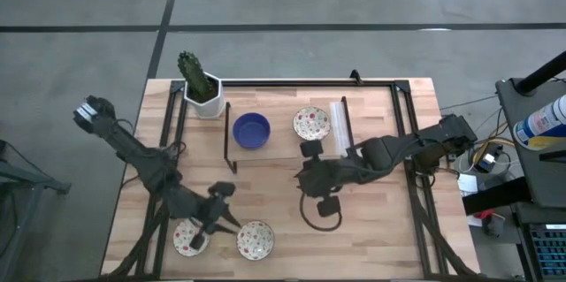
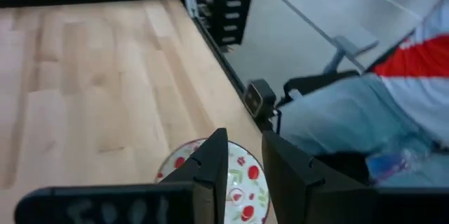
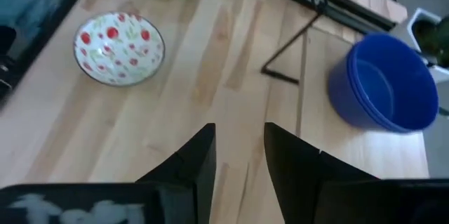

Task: Pick & Place Mini bowls
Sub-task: Stack the right white patterned bowl on the white patterned bowl on the shelf

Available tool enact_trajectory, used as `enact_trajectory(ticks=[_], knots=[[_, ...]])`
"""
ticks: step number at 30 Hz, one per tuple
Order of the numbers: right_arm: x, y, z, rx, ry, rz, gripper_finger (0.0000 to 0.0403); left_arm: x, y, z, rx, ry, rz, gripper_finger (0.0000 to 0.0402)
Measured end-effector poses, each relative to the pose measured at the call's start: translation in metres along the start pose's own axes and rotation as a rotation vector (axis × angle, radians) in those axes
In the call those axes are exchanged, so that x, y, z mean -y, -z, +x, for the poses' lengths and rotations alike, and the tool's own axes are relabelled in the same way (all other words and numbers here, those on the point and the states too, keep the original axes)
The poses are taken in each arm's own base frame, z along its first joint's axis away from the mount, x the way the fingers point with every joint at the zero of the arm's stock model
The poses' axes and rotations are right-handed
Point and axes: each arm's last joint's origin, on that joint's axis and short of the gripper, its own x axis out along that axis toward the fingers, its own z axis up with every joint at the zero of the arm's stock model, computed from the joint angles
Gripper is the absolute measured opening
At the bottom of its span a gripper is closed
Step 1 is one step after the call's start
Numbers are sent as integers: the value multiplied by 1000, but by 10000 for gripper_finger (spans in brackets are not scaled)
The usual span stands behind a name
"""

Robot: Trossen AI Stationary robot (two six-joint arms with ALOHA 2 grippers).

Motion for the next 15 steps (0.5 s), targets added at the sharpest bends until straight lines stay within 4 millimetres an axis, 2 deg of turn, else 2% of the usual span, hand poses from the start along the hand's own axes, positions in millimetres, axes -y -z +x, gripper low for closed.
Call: enact_trajectory(ticks=[7,15], knots=[[-9,-6,8,119,-110,16,109,14,18,26,-78,19,43,83],[-18,-10,13,209,-186,22,102,25,54,59,-224,12,92,83]])
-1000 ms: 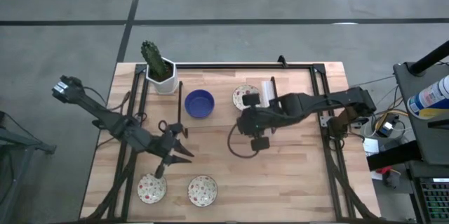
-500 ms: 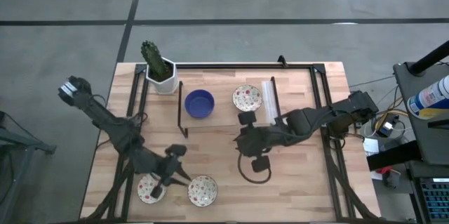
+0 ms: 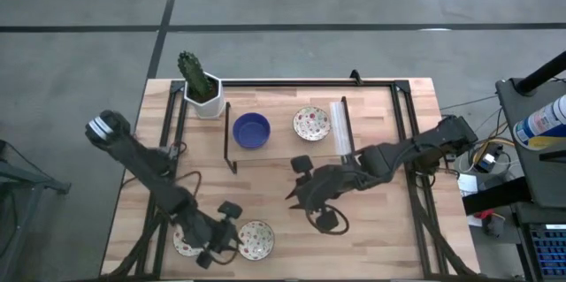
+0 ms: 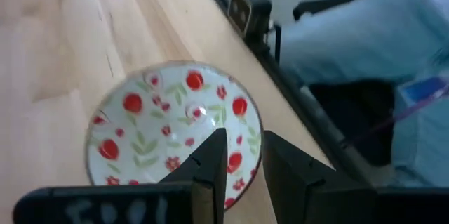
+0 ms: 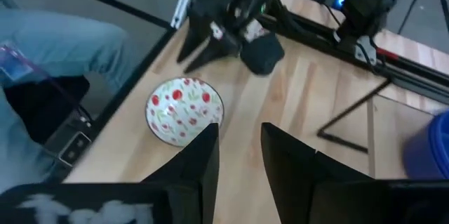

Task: Pick & Place Mini bowls
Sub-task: Stack the right white patterned bowl on the white patterned bowl on the shelf

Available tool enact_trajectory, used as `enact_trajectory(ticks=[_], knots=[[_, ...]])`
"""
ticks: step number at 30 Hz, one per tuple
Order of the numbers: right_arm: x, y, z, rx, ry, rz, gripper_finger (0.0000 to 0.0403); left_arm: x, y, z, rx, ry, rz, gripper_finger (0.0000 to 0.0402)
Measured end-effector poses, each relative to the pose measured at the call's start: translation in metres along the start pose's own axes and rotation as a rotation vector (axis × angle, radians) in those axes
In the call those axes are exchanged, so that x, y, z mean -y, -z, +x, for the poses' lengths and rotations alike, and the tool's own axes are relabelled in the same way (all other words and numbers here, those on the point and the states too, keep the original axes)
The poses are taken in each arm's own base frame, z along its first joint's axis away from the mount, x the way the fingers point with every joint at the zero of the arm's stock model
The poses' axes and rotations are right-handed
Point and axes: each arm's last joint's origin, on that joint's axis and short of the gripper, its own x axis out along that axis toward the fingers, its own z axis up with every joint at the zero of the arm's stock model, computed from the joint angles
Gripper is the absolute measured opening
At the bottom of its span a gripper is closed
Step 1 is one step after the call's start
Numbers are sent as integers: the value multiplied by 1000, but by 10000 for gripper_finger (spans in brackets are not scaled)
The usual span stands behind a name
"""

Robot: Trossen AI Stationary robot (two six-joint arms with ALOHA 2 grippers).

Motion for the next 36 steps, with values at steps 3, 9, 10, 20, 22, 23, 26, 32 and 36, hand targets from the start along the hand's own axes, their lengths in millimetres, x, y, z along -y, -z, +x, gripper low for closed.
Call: enact_trajectory(ticks=[3,9,10,20,22,23,26,32,36], knots=[[-2,-1,1,12,-5,5,98,5,8,12,-26,-4,11,83],[-4,-1,1,14,-7,60,88,11,13,24,-23,-4,43,83],[-4,-1,1,14,-7,64,86,12,13,25,-26,-5,45,83],[-5,-4,-1,47,-5,53,74,10,19,29,-83,-46,147,83],[-5,-5,-1,54,-5,53,73,10,20,28,-85,-48,156,83],[-5,-5,-1,56,-5,53,72,11,20,28,-87,-47,171,83],[-5,-6,-1,60,-5,52,73,12,21,28,-93,-41,225,83],[-5,-6,-1,60,-4,52,79,21,17,24,-76,-13,258,83],[-5,-6,-1,60,-4,52,74,23,12,24,-60,-20,284,83]])
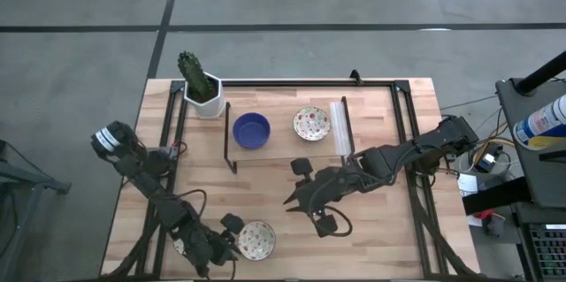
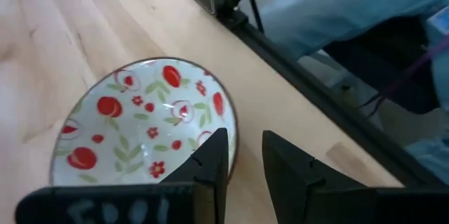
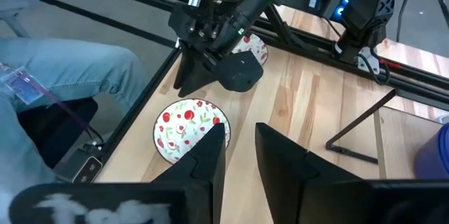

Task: Pick & Place Mini bowls
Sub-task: Stack the right white patterned bowl on the white patterned bowl on the shelf

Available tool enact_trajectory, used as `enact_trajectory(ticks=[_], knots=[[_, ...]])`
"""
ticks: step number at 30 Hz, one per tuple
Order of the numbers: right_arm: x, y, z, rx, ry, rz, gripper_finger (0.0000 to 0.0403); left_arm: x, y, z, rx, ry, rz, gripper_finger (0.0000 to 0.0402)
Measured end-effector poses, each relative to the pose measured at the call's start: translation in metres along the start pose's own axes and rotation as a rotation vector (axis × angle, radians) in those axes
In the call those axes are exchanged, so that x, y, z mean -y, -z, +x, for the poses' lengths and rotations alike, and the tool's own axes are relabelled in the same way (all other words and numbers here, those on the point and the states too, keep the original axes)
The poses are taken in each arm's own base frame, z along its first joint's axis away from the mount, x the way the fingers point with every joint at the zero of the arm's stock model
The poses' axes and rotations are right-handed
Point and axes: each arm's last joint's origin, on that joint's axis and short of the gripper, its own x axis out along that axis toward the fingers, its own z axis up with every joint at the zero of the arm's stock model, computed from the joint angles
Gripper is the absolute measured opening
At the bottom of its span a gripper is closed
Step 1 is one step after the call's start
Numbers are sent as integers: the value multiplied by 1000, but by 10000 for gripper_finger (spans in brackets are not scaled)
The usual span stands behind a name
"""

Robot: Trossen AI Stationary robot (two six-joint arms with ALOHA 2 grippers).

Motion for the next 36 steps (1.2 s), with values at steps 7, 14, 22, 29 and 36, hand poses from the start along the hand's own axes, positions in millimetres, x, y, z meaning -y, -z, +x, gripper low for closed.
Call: enact_trajectory(ticks=[7,14,22,29,36], knots=[[0,0,0,0,0,0,70,-1,7,1,-48,-42,25,83],[0,0,0,2,0,0,77,-5,12,2,-66,-62,57,83],[-1,0,0,3,-2,4,69,-8,18,3,-87,-83,96,83],[-1,0,0,2,-2,7,66,-12,20,4,-96,-95,105,83],[-1,0,0,2,-2,12,74,-17,27,6,-120,-102,168,83]])
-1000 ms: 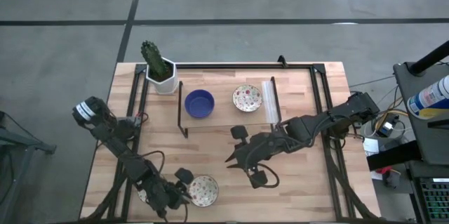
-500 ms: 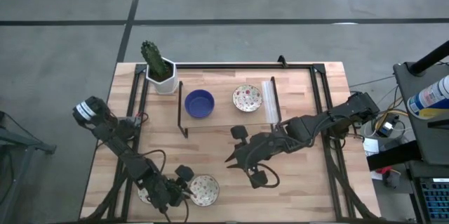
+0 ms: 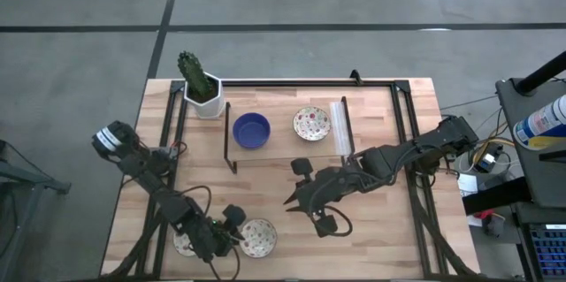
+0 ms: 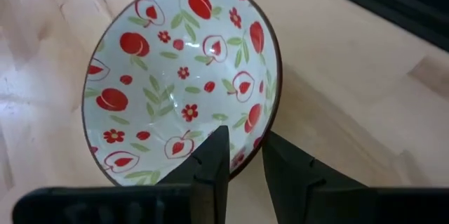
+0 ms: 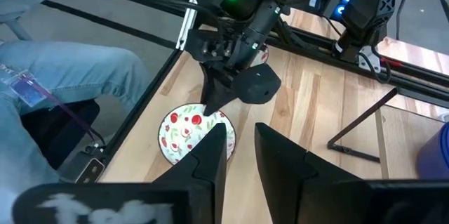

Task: Pick & Place Mini bowls
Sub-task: Stack the right white patterned bowl on the white patterned bowl on the shelf

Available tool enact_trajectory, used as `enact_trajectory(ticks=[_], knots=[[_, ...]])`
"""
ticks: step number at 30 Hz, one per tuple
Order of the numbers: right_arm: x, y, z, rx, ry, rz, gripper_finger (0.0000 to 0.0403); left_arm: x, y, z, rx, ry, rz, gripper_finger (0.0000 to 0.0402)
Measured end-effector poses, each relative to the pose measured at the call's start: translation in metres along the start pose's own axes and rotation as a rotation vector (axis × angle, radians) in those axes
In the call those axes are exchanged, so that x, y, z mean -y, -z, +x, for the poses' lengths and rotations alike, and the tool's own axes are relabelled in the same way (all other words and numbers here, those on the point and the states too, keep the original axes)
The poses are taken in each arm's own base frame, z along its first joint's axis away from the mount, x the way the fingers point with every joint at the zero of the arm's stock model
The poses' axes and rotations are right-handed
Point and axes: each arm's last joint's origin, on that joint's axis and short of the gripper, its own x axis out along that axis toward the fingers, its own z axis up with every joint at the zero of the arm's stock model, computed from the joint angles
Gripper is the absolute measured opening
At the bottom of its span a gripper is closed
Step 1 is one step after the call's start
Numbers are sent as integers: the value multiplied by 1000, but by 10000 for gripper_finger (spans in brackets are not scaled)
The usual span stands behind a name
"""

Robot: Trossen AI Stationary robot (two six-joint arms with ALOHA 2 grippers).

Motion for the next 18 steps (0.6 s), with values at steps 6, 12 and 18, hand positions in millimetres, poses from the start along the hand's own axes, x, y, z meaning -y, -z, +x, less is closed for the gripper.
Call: enact_trajectory(ticks=[6,12,18], knots=[[0,0,0,-1,0,13,71,-2,1,1,-4,-12,11,82],[0,0,0,-2,0,13,64,-6,-2,2,25,8,2,36],[0,1,1,-4,-1,17,68,-15,-1,5,29,11,-62,5]])
